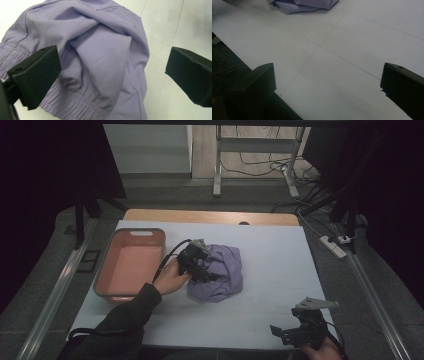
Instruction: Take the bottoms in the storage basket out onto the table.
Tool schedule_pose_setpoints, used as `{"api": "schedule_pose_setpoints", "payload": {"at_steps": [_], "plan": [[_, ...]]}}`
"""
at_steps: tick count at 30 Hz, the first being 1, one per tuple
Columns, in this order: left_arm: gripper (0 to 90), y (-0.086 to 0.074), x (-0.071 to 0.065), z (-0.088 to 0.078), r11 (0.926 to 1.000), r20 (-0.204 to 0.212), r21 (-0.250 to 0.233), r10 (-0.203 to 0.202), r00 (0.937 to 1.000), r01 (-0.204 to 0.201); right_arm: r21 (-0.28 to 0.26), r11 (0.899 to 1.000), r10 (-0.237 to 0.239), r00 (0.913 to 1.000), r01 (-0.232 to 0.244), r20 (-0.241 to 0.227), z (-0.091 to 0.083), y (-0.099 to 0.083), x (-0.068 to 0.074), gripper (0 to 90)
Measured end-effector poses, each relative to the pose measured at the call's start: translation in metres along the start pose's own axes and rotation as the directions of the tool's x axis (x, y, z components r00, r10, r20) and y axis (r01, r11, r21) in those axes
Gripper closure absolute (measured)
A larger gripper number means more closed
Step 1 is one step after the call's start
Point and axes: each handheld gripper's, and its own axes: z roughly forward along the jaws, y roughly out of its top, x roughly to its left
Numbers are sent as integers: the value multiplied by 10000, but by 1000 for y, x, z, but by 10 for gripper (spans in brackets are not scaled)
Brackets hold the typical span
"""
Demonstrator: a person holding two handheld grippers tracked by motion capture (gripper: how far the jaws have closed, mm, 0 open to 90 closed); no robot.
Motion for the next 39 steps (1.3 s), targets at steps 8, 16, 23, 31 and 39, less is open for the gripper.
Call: {"api": "schedule_pose_setpoints", "payload": {"at_steps": [8, 16, 23, 31, 39], "plan": [[9, -3, 0, -7, 9999, 292, -85, -127, 9995, 130, 10, 10000, -10, 10000, 10, 8, 0, 0, 0, 1], [15, -7, 0, -12, 9997, 403, -205, -104, 9991, 112, 35, 10000, -30, 10000, 30, 29, 0, 0, 0, 1], [14, -9, 0, -17, 9996, 514, -256, -129, 9986, 142, 29, 10000, -17, 10000, 17, 25, 0, 0, 0, 1], [1, -11, -1, -24, 9990, 534, -389, -217, 9983, 238, 9, 10000, -28, 10000, 28, 21, 0, 0, 0, 1], [0, -12, -4, -28, 9988, 537, -431, -219, 9983, 242, -41, 10000, -76, 10000, 76, 30, 0, 0, 1, 1]]}}
